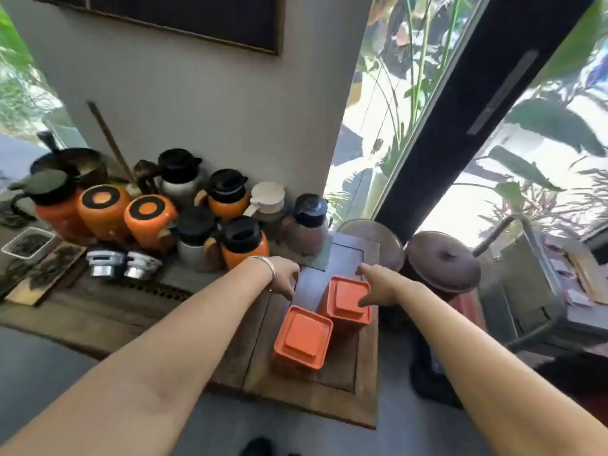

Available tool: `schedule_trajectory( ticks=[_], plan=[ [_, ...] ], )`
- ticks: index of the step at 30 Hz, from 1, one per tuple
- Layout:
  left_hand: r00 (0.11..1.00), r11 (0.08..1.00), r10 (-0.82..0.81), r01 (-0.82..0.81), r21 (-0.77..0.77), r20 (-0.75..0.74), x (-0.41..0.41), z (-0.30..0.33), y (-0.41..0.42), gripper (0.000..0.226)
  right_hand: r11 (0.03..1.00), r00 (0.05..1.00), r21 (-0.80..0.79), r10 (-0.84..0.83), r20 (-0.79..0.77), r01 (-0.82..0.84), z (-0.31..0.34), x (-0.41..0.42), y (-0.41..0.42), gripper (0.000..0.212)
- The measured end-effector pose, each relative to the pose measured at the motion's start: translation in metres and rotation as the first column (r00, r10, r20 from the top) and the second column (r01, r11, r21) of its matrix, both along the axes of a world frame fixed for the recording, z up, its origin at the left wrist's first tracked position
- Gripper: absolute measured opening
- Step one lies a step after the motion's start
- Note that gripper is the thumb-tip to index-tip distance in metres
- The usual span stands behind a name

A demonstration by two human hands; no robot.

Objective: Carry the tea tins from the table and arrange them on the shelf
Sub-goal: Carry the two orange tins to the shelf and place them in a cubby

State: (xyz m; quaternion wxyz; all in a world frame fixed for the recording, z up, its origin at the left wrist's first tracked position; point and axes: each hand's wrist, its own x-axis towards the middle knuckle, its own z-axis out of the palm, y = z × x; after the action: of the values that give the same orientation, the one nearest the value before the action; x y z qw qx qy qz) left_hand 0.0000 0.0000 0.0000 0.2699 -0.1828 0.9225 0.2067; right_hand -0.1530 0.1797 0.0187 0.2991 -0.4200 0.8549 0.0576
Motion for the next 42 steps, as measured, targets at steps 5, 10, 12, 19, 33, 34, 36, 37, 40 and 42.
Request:
schedule_trajectory(
  ticks=[5,10,12,19,33,34,36,37,40,42],
  plan=[
    [0.997,0.999,0.041,-0.038,-0.034,0.071,0.008,-0.043,0.009,0.106,0.996,0.996,0.05,0.074,-0.046,-0.072,-0.042,-0.003,-0.012,0.094],
    [0.986,0.994,-0.092,0.099,-0.043,0.141,0.007,-0.078,0.033,0.128,0.968,0.957,0.119,0.24,-0.165,-0.222,-0.083,-0.012,-0.015,0.118],
    [0.975,0.989,-0.135,0.144,-0.037,0.175,0.006,-0.09,0.045,0.139,0.949,0.934,0.164,0.299,-0.195,-0.27,-0.096,-0.017,-0.016,0.132],
    [0.981,0.955,-0.189,0.193,-0.223,0.041,0.017,-0.126,0.067,0.138,0.955,0.932,0.108,0.293,-0.215,-0.276,-0.128,-0.024,-0.015,0.138],
    [0.953,0.93,-0.295,0.304,-0.206,0.075,-0.021,-0.106,0.041,0.123,0.993,0.977,-0.011,0.111,-0.181,-0.115,-0.135,-0.043,0.007,0.135],
    [0.954,0.932,-0.289,0.299,-0.205,0.078,-0.026,-0.102,0.038,0.12,0.997,0.982,-0.005,0.077,-0.175,-0.079,-0.133,-0.046,0.013,0.136],
    [0.956,0.932,-0.283,0.292,-0.214,0.075,-0.039,-0.092,0.034,0.115,1.0,0.984,0.002,0.014,-0.176,-0.014,-0.127,-0.053,0.027,0.135],
    [0.956,0.93,-0.286,0.294,-0.22,0.071,-0.046,-0.087,0.033,0.114,1.0,0.983,0.003,-0.013,-0.182,0.014,-0.122,-0.057,0.034,0.135],
    [0.947,0.92,-0.311,0.321,-0.224,0.078,-0.07,-0.068,0.031,0.111,0.997,0.976,-0.004,-0.076,-0.203,0.077,-0.102,-0.07,0.057,0.136],
    [0.936,0.908,-0.343,0.353,-0.227,0.085,-0.089,-0.053,0.035,0.106,0.992,0.968,-0.014,-0.123,-0.22,0.123,-0.085,-0.078,0.074,0.137]
  ],
)
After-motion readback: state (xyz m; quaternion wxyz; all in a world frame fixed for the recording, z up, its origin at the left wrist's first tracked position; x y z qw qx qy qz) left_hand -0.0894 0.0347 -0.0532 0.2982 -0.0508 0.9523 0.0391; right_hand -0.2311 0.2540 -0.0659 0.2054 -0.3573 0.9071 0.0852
